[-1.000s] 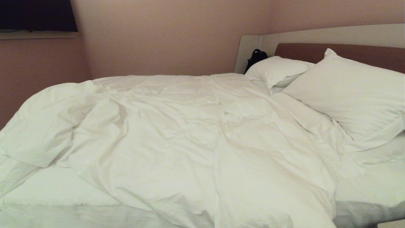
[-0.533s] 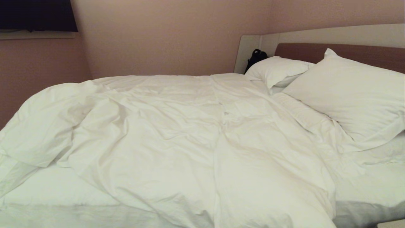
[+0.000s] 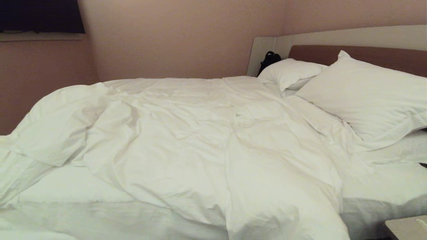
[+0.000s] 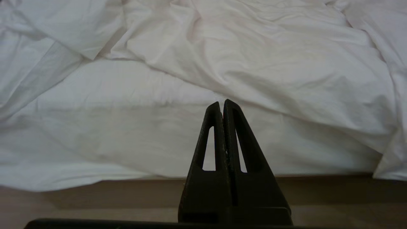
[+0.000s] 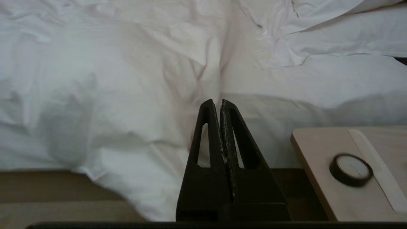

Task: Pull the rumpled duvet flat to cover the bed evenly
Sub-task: Flatten the corners of the folded blanket

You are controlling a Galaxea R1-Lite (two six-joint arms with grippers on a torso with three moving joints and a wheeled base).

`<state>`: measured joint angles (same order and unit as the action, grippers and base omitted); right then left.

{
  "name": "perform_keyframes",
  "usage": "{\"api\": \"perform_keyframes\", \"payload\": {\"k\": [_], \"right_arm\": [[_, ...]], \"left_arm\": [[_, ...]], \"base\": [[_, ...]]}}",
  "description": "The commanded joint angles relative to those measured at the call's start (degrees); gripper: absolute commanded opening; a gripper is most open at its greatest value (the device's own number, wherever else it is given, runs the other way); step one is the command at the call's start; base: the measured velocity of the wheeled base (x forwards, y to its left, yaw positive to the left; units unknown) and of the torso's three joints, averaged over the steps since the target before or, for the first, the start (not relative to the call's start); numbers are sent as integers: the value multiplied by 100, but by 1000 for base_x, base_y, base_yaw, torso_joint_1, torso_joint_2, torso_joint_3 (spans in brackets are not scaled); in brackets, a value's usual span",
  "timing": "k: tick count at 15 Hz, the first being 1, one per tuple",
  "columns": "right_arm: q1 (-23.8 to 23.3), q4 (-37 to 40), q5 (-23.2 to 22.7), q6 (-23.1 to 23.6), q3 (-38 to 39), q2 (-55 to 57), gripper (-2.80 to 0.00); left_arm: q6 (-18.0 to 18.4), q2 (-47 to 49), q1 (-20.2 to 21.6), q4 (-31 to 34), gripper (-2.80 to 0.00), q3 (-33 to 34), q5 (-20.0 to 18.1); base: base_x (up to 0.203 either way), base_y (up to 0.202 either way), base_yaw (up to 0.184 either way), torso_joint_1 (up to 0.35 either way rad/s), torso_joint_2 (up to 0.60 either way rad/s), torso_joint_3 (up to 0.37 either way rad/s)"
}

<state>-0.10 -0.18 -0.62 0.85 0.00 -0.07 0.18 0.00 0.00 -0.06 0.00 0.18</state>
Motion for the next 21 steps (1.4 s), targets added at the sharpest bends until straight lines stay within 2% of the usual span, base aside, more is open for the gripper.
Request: {"api": "perform_keyframes", "payload": {"k": [1, 7, 16, 18, 21], "right_arm": [[1, 1, 1, 3, 0, 7, -280], [1, 1, 1, -6, 0, 16, -280], [1, 191, 14, 4, -159, 164, -280], [2, 521, -100, -460, -866, 627, -280], [158, 849, -620, -1311, -1712, 1911, -280]], "left_arm": [[-1, 0, 0, -3, -280, 0, -1], [-14, 0, 0, 6, -280, 0, -1], [-9, 0, 0, 6, -280, 0, -1], [-9, 0, 0, 6, -280, 0, -1], [-9, 0, 0, 6, -280, 0, -1]], "base": [[-196, 0, 1, 5, 7, 2], [-178, 0, 0, 1, 1, 2], [0, 0, 0, 0, 0, 0], [0, 0, 0, 0, 0, 0], [0, 0, 0, 0, 0, 0]]}}
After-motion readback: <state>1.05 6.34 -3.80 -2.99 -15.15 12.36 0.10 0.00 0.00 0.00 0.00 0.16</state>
